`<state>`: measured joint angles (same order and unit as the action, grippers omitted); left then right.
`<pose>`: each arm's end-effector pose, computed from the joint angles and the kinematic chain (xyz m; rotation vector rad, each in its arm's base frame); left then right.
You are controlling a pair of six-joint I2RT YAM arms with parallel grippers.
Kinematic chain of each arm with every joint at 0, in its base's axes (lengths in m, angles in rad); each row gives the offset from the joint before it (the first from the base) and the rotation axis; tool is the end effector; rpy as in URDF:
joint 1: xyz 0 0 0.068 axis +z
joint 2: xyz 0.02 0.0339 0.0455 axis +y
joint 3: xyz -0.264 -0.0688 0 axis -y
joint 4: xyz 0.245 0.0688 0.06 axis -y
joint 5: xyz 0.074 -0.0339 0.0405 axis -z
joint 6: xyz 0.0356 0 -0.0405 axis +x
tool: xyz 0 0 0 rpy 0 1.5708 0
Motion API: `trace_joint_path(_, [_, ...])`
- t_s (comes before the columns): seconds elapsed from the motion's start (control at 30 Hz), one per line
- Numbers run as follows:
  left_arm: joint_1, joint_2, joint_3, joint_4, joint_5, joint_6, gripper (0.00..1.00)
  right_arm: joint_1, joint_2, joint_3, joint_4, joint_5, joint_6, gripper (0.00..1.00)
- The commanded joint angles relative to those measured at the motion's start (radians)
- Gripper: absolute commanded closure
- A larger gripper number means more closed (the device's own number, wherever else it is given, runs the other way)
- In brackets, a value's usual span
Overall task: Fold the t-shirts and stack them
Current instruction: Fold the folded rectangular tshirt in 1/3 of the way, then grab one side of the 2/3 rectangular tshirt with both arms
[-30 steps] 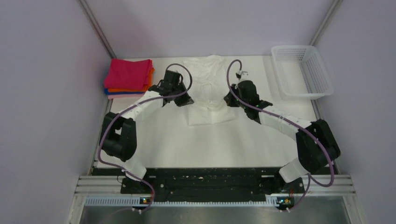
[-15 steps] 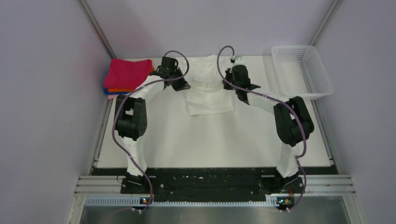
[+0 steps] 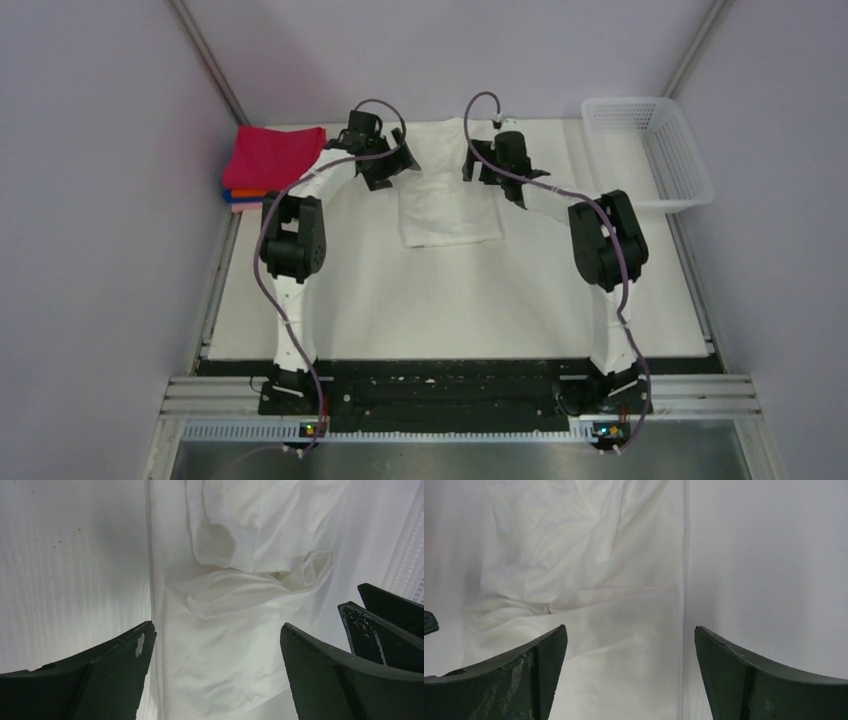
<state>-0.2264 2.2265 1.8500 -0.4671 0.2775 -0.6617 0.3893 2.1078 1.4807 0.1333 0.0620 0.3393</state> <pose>0.4878 -0.1224 0.2076 -0.4108 2.4737 -0.7251 0.4496 0.1821 0.1932 -0.0135 2.0860 0.3835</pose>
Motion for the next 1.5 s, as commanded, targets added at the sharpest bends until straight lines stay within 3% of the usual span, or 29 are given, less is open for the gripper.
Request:
trace_joint_path(0.0, [0.007,-0.111,0.035,-0.025,-0.038,0.027,0.01,-0.007,-0.103,-0.017,0.027,0.001,0.003,0.01])
trace_joint_path(0.33, [-0.032,-0.445,-0.501,0.034,0.011,-0.005,0.01,-0.006,-0.433,-0.446,-0.030,-0.028,0.146,0.01])
trace_joint_path(0.5, [-0.079,-0.493,-0.687,0.113,0.045,-0.065,0.02,-0.007,-0.499,-0.584,-0.042,-0.089,0.212,0.01])
trace_joint_path(0.7, [-0.102,-0.440,-0.728,0.150,0.029,-0.097,0.22,-0.007,-0.471,-0.589,-0.070,-0.107,0.244,0.08])
trace_joint_path(1.03, [-0.100,-0.349,-0.689,0.159,-0.023,-0.117,0.46,-0.007,-0.401,-0.586,-0.059,-0.093,0.257,0.25])
trace_joint_path(1.2, [-0.100,-0.307,-0.676,0.169,-0.002,-0.114,0.68,-0.007,-0.372,-0.580,-0.053,-0.106,0.259,0.38])
trace_joint_path(1.3, [-0.100,-0.286,-0.675,0.158,-0.001,-0.107,1.00,-0.007,-0.365,-0.593,-0.050,-0.134,0.266,0.53])
trace_joint_path(1.47, [-0.100,-0.301,-0.707,0.184,-0.004,-0.106,1.00,-0.006,-0.367,-0.631,-0.019,-0.145,0.278,0.66])
